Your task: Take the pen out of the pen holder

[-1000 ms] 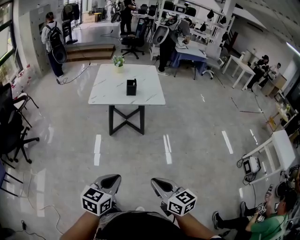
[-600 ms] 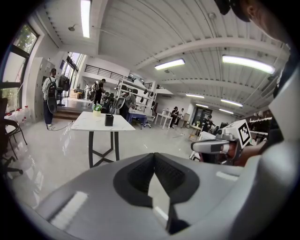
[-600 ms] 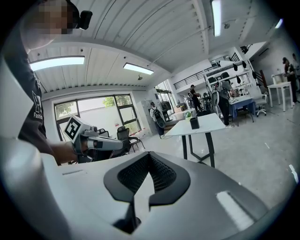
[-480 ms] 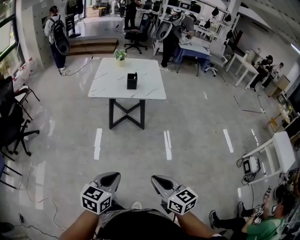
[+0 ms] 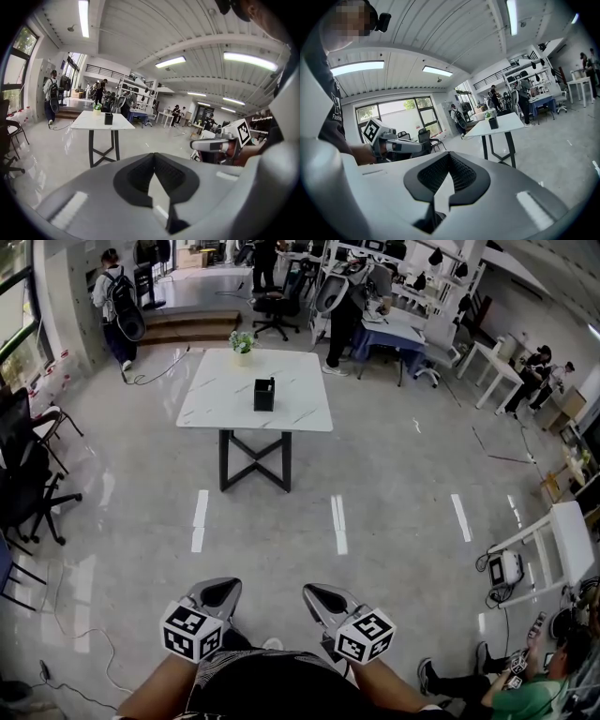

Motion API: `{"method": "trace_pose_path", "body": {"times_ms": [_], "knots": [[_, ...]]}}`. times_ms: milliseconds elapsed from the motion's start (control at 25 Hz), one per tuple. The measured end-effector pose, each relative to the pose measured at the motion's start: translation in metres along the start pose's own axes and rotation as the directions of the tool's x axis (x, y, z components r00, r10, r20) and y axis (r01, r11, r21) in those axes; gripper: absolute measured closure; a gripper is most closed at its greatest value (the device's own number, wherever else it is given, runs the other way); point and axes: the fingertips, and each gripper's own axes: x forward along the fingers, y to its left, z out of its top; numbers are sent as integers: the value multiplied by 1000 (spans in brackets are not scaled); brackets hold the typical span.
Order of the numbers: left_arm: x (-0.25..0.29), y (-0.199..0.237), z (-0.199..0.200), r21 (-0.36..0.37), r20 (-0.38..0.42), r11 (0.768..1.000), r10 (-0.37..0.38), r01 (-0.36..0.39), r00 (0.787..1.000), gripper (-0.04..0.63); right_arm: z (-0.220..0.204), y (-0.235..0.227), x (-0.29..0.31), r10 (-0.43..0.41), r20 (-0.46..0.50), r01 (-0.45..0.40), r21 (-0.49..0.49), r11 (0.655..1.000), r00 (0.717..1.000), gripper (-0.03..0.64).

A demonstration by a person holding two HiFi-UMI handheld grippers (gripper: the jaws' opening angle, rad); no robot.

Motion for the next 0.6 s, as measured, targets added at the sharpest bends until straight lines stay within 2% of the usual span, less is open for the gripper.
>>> {"method": "trace_pose_path", "body": {"times_ms": [320, 600], "knots": [[17, 9, 13, 18, -5, 1000, -4, 4, 1000, 538, 10, -19, 12, -9, 22, 9, 18, 1000, 1000, 621], [44, 37, 19, 15, -27, 1000, -16, 16, 1000, 538, 14, -39, 44, -9, 7, 9, 24, 1000, 1000, 621]]}}
